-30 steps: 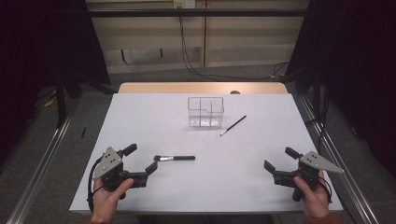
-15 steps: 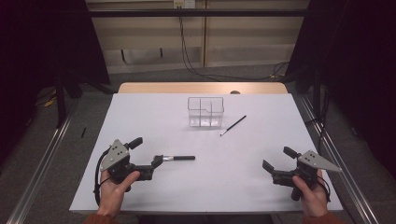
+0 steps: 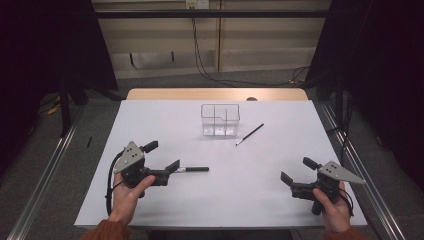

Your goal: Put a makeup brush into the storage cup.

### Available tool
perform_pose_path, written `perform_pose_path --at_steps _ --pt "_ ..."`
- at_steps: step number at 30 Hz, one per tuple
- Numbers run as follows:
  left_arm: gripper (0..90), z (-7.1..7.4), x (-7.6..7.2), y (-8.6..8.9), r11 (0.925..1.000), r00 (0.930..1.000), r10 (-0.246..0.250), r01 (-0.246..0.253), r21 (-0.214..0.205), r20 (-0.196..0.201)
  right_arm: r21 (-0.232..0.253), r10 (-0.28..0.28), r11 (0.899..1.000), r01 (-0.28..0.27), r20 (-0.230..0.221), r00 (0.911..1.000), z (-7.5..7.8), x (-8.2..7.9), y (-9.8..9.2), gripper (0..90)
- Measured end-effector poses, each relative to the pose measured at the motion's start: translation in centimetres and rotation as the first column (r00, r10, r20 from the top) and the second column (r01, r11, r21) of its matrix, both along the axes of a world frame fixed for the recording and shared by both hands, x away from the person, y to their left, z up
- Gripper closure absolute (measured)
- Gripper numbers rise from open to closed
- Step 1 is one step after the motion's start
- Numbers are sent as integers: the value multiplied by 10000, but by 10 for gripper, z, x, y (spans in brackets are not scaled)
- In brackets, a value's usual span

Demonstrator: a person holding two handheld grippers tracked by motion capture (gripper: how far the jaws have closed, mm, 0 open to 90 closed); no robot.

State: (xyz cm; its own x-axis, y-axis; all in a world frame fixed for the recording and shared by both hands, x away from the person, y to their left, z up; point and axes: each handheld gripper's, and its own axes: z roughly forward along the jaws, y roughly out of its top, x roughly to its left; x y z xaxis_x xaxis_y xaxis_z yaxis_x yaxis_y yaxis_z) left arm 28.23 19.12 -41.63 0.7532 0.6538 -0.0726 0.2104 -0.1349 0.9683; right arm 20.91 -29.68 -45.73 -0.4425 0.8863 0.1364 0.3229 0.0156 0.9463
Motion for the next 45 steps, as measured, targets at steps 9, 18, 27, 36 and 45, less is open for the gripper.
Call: perform_pose_path --at_steps 9,18,27,36,45 --pt "29 1 15 -13 9996 9999 -138 140 247 -92 -74 54 10000 -54 10 10000 0 -1 0 0" --pt "36 5 31 -24 9996 10000 -65 65 262 -10 -34 120 9999 -120 -45 9999 0 1 1 0" --pt "42 10 44 -35 9974 9991 -244 266 663 -337 -14 179 9998 -179 -93 9998 -1 1 1 0" --pt "60 13 50 -44 9776 9901 -756 969 1869 -1183 -36 278 9996 -278 -124 9995 -1 2 2 0" --pt "89 13 57 -46 9459 9744 -576 1229 3003 -2173 -95 359 9993 -361 -168 9992 -1 2 2 0"
